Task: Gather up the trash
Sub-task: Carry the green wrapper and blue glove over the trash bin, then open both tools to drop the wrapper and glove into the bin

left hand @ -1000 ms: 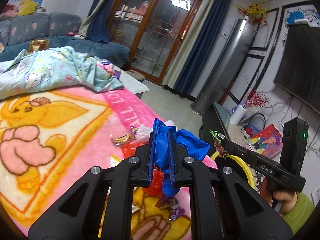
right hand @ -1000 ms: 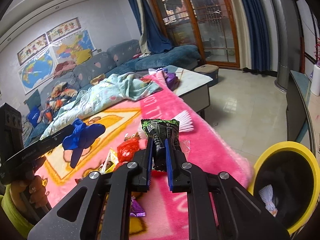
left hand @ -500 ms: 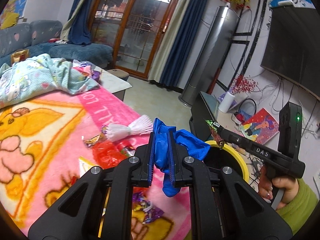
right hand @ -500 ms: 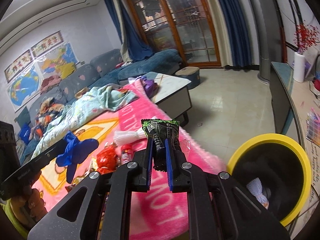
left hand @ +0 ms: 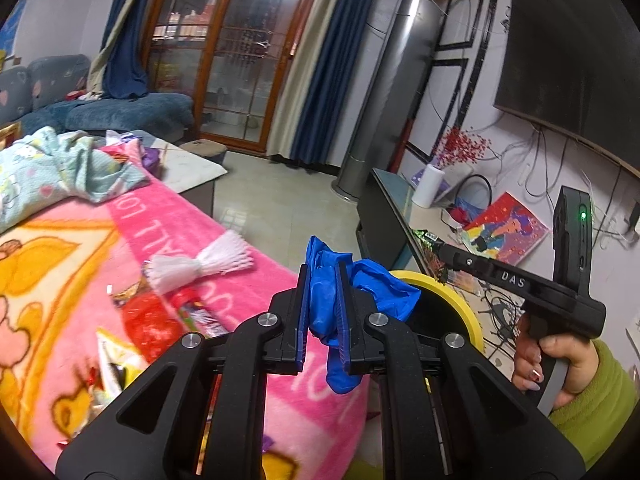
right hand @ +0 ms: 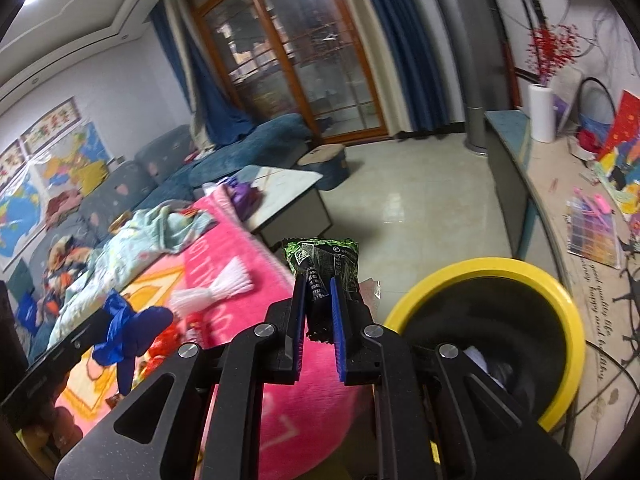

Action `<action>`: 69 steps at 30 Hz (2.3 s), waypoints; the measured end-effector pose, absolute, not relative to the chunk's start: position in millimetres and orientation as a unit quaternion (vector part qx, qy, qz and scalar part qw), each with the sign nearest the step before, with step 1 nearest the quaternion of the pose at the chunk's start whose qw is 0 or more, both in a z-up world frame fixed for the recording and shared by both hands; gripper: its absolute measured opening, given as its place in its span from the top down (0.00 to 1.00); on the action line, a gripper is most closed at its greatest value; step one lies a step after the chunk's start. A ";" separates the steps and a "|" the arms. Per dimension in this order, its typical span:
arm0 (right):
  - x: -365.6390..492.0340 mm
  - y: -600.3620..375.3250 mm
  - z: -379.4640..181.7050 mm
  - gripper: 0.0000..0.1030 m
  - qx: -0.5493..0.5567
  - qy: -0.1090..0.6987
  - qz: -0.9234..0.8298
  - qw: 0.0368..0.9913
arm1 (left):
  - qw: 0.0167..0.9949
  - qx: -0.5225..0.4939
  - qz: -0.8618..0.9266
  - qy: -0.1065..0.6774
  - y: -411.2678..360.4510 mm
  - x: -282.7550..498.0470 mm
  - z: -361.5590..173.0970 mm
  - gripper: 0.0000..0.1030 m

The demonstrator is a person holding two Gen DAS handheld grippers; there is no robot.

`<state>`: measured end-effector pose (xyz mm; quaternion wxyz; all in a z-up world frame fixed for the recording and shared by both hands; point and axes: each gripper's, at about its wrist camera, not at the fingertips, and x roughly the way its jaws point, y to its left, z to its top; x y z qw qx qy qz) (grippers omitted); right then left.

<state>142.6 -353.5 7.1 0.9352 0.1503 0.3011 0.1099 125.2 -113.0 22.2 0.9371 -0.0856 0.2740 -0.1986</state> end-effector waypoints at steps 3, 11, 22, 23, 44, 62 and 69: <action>141.5 -367.3 4.3 0.88 0.158 0.300 0.092 0.936 | 0.934 -0.078 -0.211 0.277 -124.8 127.7 18.6 0.93; 140.6 -405.6 -3.9 0.88 0.185 0.299 0.046 0.935 | 0.927 -0.059 -0.241 0.280 -161.1 131.5 12.3 0.93; 142.2 -441.9 -22.9 0.88 0.193 0.308 -0.010 0.932 | 0.911 -0.030 -0.287 0.296 -212.7 137.7 -8.4 0.93; 142.7 -443.8 -24.9 0.88 0.194 0.310 -0.014 0.931 | 0.909 -0.026 -0.290 0.298 -217.1 138.6 -10.8 0.93; 155.9 -487.8 -76.1 0.88 0.231 0.353 -0.052 0.905 | 0.876 0.007 -0.319 0.363 -276.3 176.0 -59.1 0.93; 160.1 -506.4 -101.4 0.67 0.259 0.376 -0.075 0.887 | 0.869 0.007 -0.318 0.380 -293.6 192.6 -70.8 0.66; 157.1 -505.2 -92.4 0.58 0.253 0.362 -0.080 0.894 | 0.870 -0.026 -0.311 0.382 -279.2 193.3 -64.3 0.25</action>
